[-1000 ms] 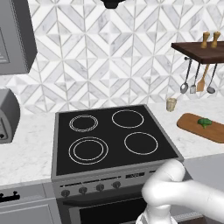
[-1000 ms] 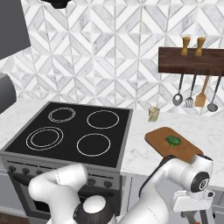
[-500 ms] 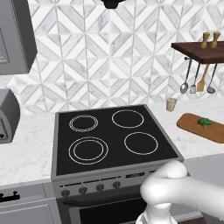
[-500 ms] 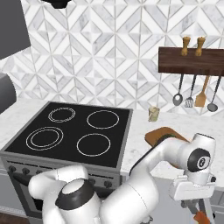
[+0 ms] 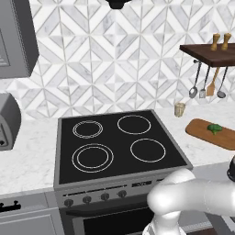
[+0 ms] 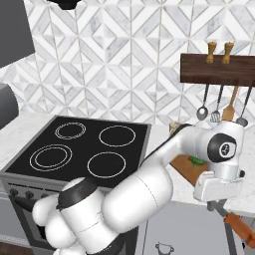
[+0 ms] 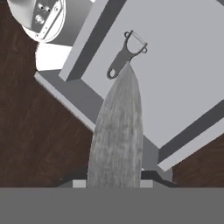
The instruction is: Place the appropriate cutting tool for cutting the broccoli skin on the cutting board.
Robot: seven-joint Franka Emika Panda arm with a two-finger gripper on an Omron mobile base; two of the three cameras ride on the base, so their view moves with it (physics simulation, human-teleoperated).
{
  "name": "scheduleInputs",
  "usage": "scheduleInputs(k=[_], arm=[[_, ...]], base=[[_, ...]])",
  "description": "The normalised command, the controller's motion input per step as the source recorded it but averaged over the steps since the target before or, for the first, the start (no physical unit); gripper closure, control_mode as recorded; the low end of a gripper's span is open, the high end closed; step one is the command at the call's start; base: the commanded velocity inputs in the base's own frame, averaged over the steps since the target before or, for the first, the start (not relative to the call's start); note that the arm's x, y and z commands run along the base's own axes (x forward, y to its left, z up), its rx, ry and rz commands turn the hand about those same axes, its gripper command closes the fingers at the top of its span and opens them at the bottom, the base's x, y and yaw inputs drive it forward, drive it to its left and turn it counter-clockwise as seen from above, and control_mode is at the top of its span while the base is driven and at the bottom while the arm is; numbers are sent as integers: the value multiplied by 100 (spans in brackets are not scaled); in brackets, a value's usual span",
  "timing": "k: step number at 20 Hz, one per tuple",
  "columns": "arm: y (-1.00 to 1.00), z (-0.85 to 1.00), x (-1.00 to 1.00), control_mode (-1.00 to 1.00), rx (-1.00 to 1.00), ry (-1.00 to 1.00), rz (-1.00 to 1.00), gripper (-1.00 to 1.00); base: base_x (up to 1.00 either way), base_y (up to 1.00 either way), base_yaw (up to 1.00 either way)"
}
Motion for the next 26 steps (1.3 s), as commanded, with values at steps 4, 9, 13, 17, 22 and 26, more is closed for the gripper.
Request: scheduleInputs(k=[4,9,13,17,22,26], arm=[[0,16,97,-100,19,0,21,100],[0,4,88,-100,20,0,21,100],[0,0,76,-100,19,-2,18,100],[0,0,75,-100,15,0,15,100],[5,-16,65,-100,6,0,11,100],[8,-39,59,-100,0,-1,5,100]], base=[[0,0,0],[0,0,0],[0,0,0],[0,0,0],[0,0,0],[0,0,0]])
